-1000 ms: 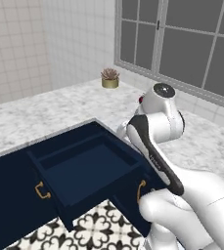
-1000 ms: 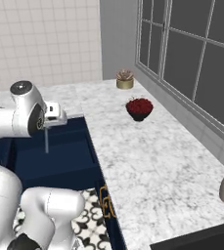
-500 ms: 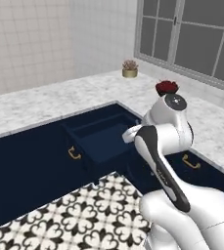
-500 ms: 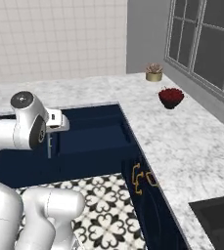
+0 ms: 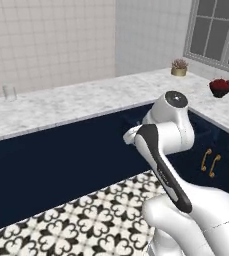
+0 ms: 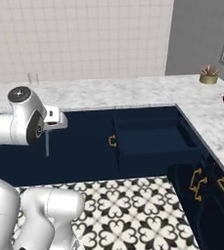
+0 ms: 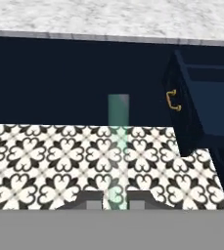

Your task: Take a straw from the drawer in front and place it inside the glass cup on the dining counter.

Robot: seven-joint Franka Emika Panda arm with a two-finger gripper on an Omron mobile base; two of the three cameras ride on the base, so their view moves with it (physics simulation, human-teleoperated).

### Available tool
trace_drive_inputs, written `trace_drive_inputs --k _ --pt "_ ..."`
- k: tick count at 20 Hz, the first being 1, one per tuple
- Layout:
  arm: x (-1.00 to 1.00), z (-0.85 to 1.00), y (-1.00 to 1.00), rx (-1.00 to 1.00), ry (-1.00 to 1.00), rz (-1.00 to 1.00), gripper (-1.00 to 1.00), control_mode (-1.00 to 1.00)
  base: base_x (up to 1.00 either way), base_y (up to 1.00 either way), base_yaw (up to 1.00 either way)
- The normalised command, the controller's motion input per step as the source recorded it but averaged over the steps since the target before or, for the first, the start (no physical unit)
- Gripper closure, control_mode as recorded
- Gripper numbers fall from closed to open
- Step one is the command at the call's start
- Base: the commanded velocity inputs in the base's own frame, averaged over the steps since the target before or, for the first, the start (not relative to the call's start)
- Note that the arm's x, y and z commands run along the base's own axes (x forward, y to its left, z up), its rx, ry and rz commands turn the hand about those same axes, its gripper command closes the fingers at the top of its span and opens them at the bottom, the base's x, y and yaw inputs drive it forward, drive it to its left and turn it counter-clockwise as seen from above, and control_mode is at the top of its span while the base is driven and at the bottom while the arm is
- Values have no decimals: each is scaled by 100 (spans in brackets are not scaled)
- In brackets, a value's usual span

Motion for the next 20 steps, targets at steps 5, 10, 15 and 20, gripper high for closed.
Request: trace_drive_inputs --k 5,10,15,20 --pt "0 0 0 0 0 0 100 100 2 100 2" --pt "0 0 0 0 0 0 100 100 0 100 0" --pt "0 0 0 0 0 0 100 100 0 100 0" --pt "0 0 0 0 0 0 100 100 0 100 0"
